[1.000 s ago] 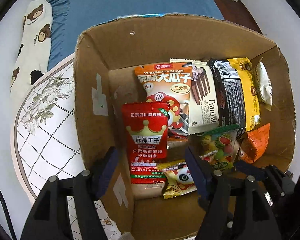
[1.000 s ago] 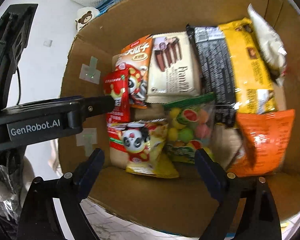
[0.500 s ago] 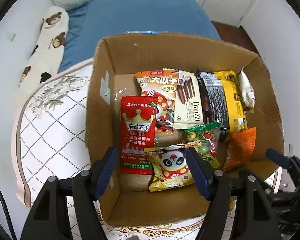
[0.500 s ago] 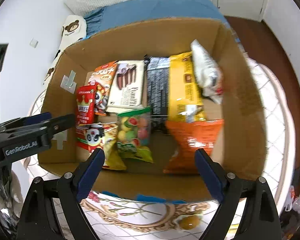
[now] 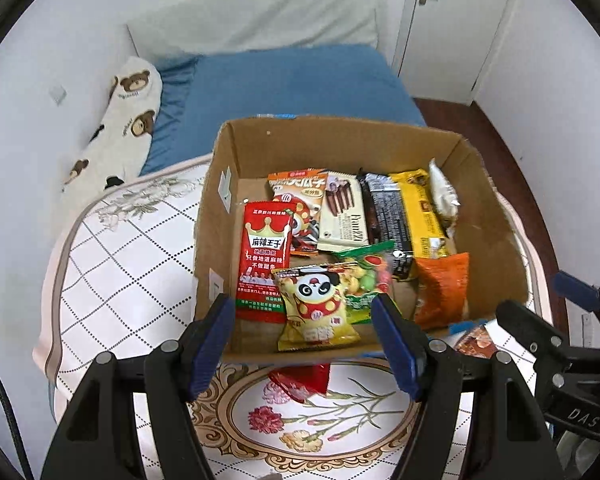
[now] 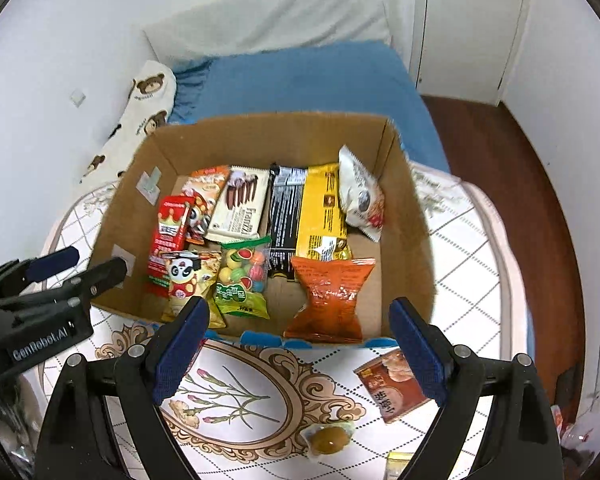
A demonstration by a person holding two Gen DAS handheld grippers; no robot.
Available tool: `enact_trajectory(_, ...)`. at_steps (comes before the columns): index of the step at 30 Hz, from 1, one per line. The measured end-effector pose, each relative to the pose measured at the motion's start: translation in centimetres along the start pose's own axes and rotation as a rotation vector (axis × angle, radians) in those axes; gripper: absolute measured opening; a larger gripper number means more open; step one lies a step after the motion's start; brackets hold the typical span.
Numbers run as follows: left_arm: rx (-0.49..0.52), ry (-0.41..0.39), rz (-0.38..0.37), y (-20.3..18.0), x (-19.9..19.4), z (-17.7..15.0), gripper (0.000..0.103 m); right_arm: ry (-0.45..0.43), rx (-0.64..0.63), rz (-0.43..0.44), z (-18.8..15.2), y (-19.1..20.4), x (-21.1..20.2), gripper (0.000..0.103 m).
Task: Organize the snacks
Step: 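Carry both packs into the box, open both tools and lift away, then grasp the round wrapped candy with left tool while right tool grasps yellow bread bag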
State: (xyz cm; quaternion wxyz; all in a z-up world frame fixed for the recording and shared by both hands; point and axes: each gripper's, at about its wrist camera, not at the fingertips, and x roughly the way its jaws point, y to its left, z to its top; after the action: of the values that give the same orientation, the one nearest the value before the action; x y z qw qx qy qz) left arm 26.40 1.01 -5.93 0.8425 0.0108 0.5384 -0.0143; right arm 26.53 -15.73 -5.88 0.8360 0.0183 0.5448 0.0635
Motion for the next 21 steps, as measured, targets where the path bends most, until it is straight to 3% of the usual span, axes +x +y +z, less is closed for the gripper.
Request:
enact_trajectory(14, -0.025, -0.162, 0.004, -1.1, -8.2, -3.9, 0.069, -0.162, 0.022, 0.028, -3.6, -1.0, -9.6, 0.093)
enact_trajectory(18, -0.041, -0.164, 0.017, -1.1, -8.5, -5.2, 0.069, -0.152, 0.051, 0.048, -5.1, -1.8, -10.4, 0.093)
enact_trajectory(21, -0.049, -0.122, 0.022, -1.2, -7.6, -7.1, 0.069, -0.113, 0.072, 0.046, -6.9, -2.8, -9.6, 0.093)
